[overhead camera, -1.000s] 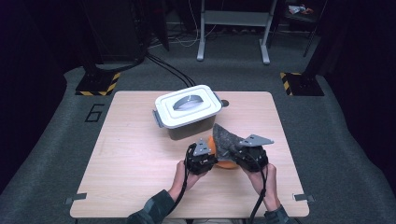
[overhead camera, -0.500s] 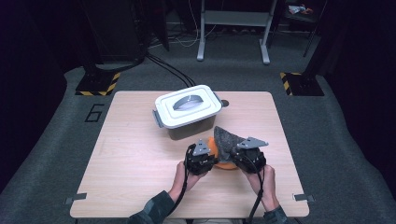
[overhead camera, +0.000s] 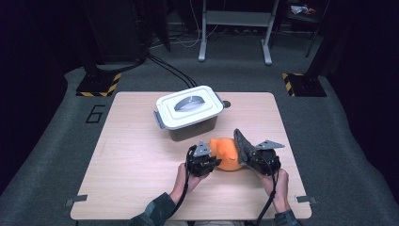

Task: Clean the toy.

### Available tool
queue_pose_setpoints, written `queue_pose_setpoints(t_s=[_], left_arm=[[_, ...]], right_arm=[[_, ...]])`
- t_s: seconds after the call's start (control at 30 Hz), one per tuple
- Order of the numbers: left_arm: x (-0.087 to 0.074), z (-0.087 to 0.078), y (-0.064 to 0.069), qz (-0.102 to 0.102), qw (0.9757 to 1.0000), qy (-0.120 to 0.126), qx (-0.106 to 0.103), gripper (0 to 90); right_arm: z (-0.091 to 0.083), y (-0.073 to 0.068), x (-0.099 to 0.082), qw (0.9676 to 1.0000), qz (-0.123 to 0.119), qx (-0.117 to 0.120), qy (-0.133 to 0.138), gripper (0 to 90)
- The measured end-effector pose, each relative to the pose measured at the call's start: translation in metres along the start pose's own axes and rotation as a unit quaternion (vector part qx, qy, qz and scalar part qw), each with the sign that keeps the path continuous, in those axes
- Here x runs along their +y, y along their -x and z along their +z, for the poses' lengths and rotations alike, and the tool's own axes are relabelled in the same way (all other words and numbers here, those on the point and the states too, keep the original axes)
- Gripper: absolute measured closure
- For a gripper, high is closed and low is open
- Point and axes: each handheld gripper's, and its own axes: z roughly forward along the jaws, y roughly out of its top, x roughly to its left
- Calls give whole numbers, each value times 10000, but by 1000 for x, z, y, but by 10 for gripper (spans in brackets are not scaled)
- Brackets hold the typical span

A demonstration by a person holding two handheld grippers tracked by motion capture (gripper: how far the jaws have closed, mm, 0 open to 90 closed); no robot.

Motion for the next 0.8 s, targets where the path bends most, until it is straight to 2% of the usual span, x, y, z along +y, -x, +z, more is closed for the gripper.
queue_pose_setpoints(t_s=[0.1, 0.2, 0.3, 0.4, 0.47, 0.5, 0.57, 0.67, 0.7, 0.73, 0.77, 0.8], left_arm=[[0, 0, 0, 6, 10000, 1, 9, 817], [0, 0, -1, 12, 10000, 7, -11, 816], [0, 0, -1, 21, 10000, 9, -30, 815], [0, -1, -3, 51, 10000, 8, -48, 816], [-1, -2, -4, -13, 9999, 16, -110, 815], [-1, -2, -4, -36, 9999, 23, -120, 815], [-1, -2, -5, -16, 9999, 21, -148, 815], [0, -2, -4, 30, 9999, 34, -106, 813], [0, -2, -4, 30, 9999, 34, -106, 813], [0, -2, -4, 70, 9999, 39, -104, 813], [0, -2, -4, 60, 9999, 45, -107, 800], [-1, -2, -4, 102, 9999, 34, -40, 782]], right_arm=[[4, 6, -4, 9999, 98, -27, -78, 771], [15, 16, -12, 9992, 333, -7, -217, 771], [16, 18, -14, 9990, 376, 11, -240, 771], [9, 20, -13, 9992, 362, 10, -163, 771], [-4, 19, -9, 9996, 279, -23, -42, 771], [-14, 16, -5, 9997, 246, 37, 79, 771], [-24, 9, 1, 9994, 179, 149, 265, 771], [-34, -10, 15, 9989, -92, 303, 333, 770], [-34, -10, 15, 9989, -92, 303, 333, 770], [-33, -15, 17, 9987, -214, 327, 324, 770], [-24, -27, 23, 9987, -398, 232, 197, 770], [-18, -29, 24, 9987, -450, 192, 112, 770]])
